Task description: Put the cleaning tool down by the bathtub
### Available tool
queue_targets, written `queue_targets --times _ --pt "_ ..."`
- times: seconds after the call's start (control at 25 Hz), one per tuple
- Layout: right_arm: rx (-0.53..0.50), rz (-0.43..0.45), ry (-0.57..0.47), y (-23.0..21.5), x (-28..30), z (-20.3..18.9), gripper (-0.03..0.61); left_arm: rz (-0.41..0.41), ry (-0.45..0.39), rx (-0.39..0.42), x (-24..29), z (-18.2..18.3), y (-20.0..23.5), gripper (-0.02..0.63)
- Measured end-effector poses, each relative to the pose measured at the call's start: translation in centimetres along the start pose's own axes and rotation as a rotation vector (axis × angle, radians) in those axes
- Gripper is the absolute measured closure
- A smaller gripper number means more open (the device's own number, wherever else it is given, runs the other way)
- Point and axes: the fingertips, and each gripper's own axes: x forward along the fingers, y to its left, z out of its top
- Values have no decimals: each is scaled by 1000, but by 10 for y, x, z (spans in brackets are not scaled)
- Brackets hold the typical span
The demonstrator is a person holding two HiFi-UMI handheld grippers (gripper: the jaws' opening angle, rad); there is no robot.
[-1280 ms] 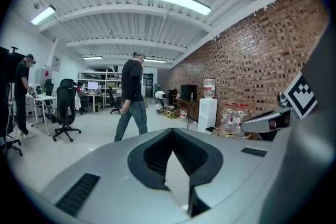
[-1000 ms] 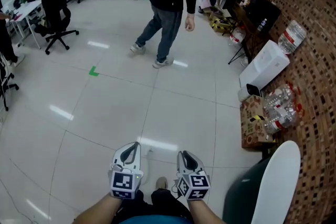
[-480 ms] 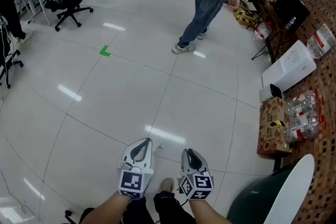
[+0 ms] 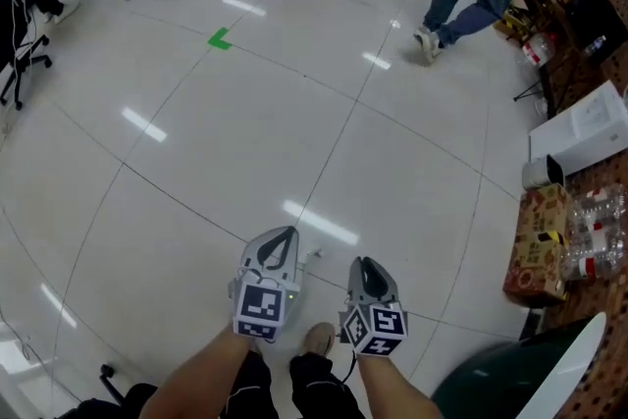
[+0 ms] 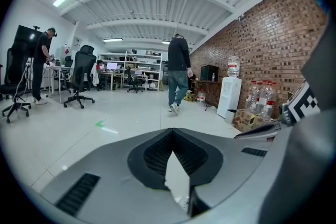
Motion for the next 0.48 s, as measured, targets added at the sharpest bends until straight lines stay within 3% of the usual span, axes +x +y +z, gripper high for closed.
queue_targets --times 0.2,0.48 --pt "-7 13 51 -8 43 -78 485 -21 19 -5 34 -72 1 609" --pt "0 10 150 -15 101 -187 470 -23 127 9 71 -192 12 609"
